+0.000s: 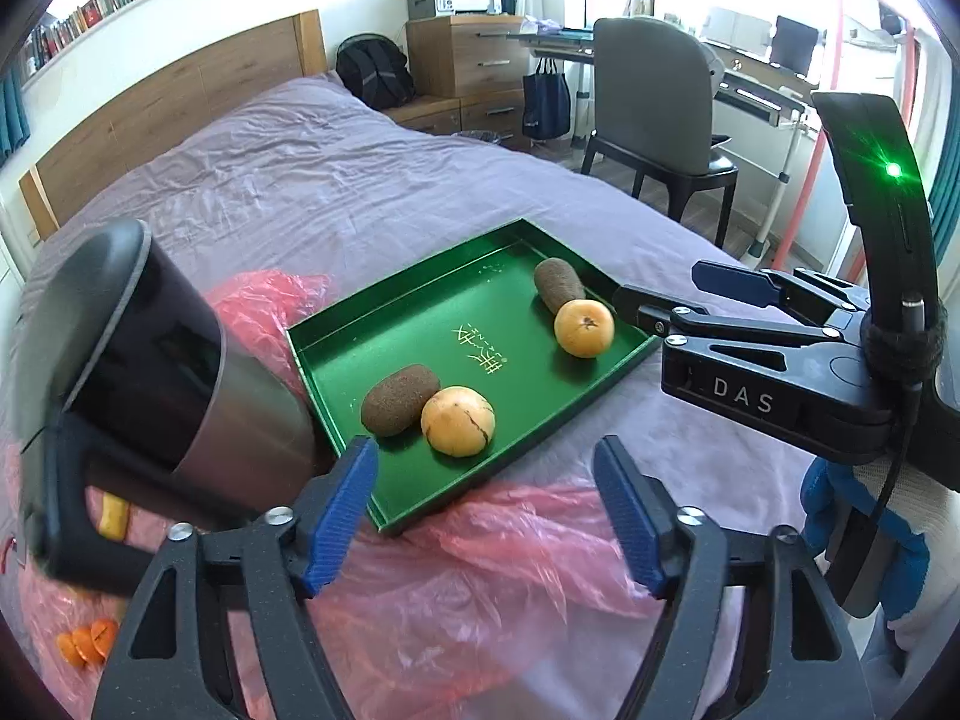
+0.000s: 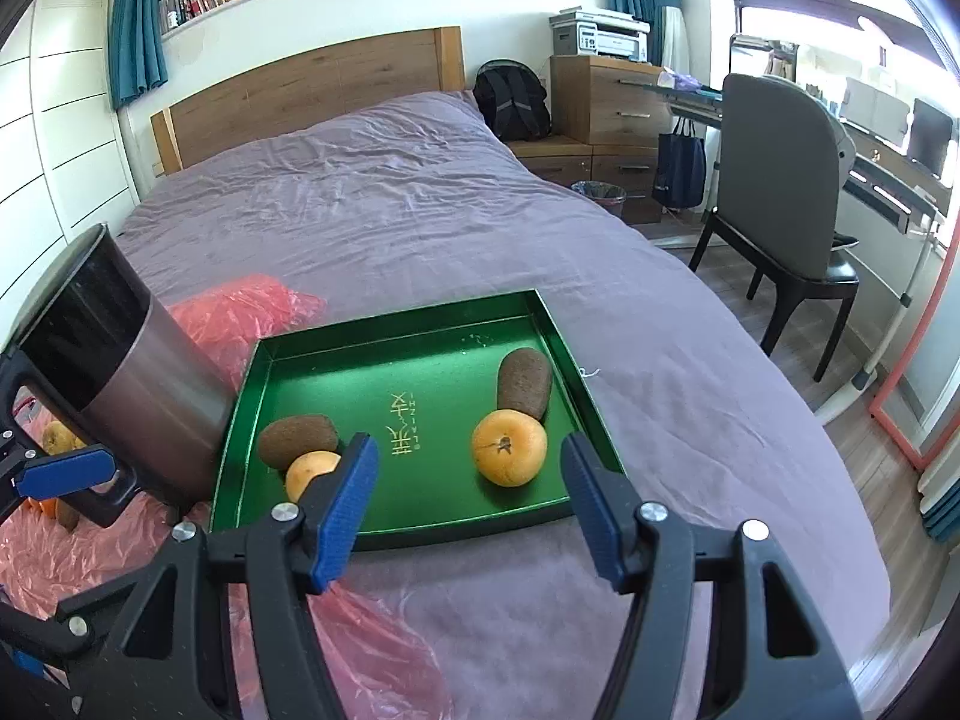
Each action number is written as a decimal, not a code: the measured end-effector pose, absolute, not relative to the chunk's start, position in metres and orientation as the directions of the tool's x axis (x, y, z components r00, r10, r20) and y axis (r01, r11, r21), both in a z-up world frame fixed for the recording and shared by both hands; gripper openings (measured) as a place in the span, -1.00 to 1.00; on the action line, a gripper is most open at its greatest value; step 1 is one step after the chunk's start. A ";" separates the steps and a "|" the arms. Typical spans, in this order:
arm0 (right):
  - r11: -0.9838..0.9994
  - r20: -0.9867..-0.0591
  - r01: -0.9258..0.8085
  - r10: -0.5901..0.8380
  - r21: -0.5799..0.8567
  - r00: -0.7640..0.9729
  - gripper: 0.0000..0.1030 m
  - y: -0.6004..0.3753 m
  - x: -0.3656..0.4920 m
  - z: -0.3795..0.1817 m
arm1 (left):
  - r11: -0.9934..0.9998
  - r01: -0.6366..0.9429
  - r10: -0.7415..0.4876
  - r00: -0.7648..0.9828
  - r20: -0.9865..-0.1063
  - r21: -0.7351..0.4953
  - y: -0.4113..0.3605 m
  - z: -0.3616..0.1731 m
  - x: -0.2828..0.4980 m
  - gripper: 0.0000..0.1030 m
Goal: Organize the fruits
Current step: 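Move both tools back toward the tangerines and apple, then grasp a tangerine with the left tool while the right tool grasps the kiwi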
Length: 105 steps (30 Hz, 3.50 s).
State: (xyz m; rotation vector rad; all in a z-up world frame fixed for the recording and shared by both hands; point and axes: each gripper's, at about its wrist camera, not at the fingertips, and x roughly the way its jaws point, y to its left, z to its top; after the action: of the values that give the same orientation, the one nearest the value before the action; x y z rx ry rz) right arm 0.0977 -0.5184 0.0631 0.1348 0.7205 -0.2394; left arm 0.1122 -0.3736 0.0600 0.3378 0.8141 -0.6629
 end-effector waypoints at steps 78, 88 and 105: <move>0.975 -0.814 -0.191 0.201 0.114 0.546 0.42 -0.120 0.057 -0.010 | 0.980 -0.111 -0.060 0.624 -0.779 -0.165 0.150 -0.047 0.099 0.65; 0.956 -0.817 -0.239 0.272 0.170 0.509 0.43 -0.089 0.117 -0.032 | 0.984 -0.134 -0.012 0.598 -0.801 -0.114 0.169 -0.058 0.155 0.56; 0.962 -0.832 -0.159 0.272 0.221 0.483 0.26 -0.074 0.214 -0.072 | 0.996 -0.083 0.009 0.531 -0.848 -0.042 0.156 -0.099 0.220 0.34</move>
State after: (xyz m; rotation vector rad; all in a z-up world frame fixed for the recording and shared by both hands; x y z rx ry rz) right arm 0.2136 -0.0742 -0.0723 0.1195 1.0346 0.2633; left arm 0.2196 0.1559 -0.0988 -0.0799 1.0104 0.0546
